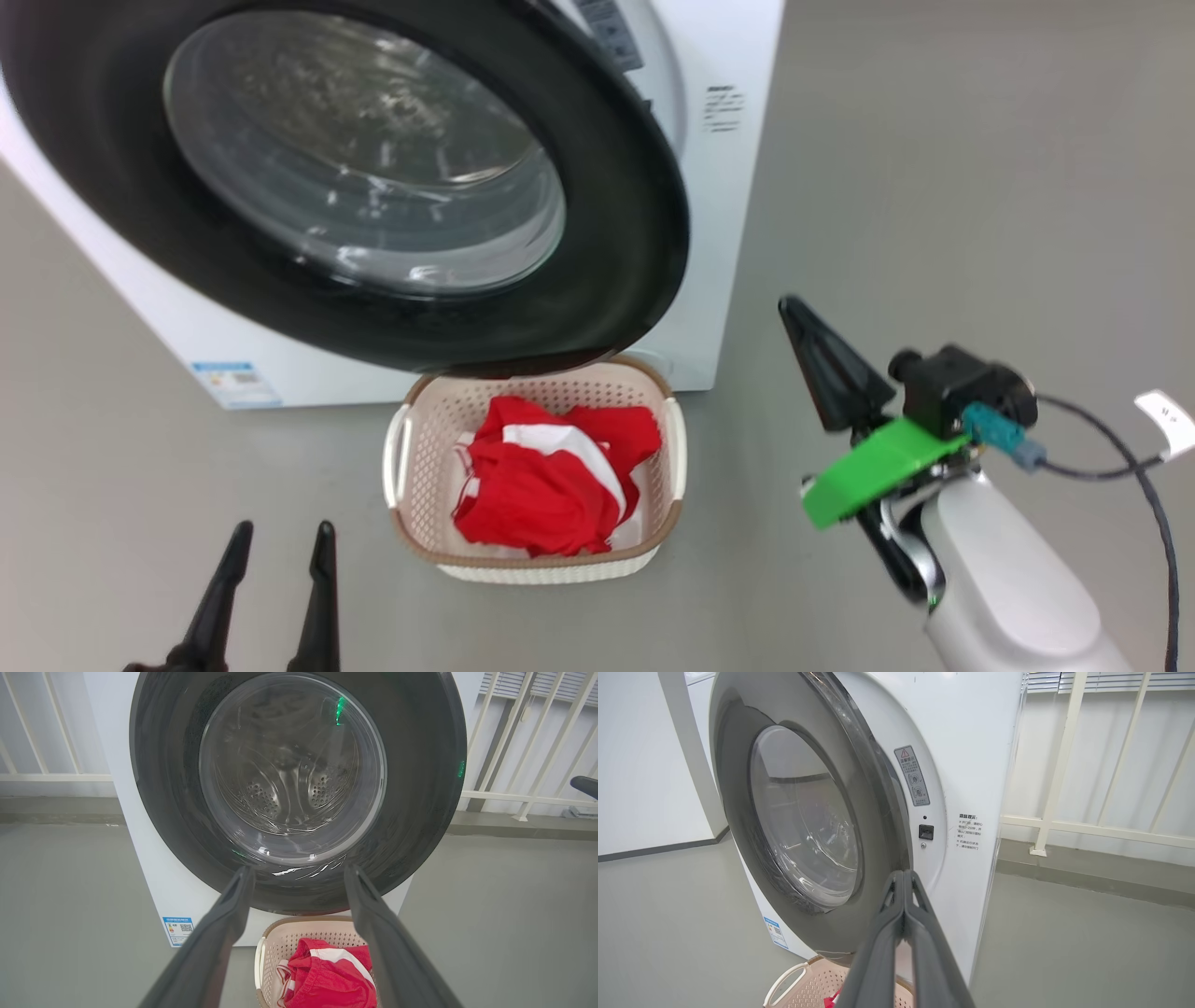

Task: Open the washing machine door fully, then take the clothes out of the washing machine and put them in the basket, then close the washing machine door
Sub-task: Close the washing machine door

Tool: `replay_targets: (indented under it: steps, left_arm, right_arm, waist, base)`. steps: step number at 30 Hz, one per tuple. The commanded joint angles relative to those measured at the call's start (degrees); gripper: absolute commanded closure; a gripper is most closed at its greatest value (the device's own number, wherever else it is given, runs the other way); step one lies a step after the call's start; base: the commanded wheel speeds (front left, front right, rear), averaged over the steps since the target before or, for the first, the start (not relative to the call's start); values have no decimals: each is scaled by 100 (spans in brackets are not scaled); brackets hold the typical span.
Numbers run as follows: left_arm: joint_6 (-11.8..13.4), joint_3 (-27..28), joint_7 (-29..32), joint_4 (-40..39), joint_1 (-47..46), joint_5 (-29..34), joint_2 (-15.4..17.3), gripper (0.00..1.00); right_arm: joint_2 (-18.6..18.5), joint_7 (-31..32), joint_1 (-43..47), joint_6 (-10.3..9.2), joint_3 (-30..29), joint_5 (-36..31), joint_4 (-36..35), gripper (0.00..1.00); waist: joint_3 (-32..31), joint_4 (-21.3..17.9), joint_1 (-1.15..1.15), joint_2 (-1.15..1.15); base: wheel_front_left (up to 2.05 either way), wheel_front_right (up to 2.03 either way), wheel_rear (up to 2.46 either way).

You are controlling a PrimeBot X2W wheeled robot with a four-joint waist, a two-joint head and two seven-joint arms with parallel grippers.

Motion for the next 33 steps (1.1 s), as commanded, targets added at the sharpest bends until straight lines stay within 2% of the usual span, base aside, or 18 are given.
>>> replay_targets:
  steps: [1,16,33]
  left_arm:
    - [7,124,-45,-131,-306,30,16,0]
    - [-43,-411,-45,97,-978,-43,15,0]
    - [-69,-580,-45,192,-1255,-243,15,0]
  right_arm:
    - [46,-36,-347,28,149,11,-44,100]
    - [32,-36,-1571,28,387,-213,677,100]
    - [-246,-36,-2552,28,-443,-541,720,100]
  waist:
    - [253,297,0,0]
    - [791,1057,0,0]
    - [1472,1632,0,0]
  base:
    - [0,0,0]
    - [0,0,0]
    - [0,0,0]
